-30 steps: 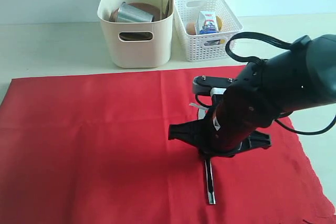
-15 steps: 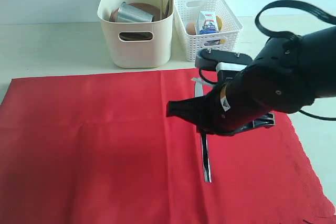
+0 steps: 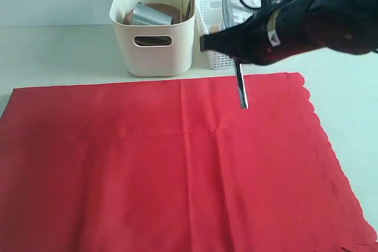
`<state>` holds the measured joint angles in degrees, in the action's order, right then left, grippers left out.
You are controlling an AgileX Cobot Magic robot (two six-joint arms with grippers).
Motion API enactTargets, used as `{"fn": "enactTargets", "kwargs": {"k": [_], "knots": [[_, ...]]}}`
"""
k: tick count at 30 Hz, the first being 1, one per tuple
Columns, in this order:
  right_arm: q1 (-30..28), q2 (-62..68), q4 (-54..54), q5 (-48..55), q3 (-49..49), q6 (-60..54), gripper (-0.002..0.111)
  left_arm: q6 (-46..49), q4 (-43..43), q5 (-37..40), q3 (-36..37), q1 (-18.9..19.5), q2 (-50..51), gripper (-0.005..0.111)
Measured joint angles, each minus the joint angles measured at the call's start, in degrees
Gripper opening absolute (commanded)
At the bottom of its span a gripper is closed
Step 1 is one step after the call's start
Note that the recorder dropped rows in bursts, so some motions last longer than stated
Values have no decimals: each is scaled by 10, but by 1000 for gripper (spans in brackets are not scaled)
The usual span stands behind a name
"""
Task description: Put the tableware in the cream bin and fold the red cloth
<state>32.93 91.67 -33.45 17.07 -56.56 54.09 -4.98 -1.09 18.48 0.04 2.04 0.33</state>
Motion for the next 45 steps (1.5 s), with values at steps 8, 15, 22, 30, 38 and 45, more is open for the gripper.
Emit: {"fn": "enactTargets", "kwargs": {"k": [8,15,22,30,38,45], "knots": [[-62,11,-38,-13,-98,0,0,0,0,0,0,0,0,1],[-95,68,-40,-73,-157,-32,0,0,0,0,0,0,0,1],[-96,140,-44,-164,-204,-53,0,0,0,0,0,0,0,1],[-96,203,-48,-198,-245,-60,0,0,0,0,0,0,0,1],[-96,171,200,244,-247,-215,9,0,0,0,0,0,0,1],[-23,204,291,266,-247,-317,32,0,0,0,0,0,0,1]]}}
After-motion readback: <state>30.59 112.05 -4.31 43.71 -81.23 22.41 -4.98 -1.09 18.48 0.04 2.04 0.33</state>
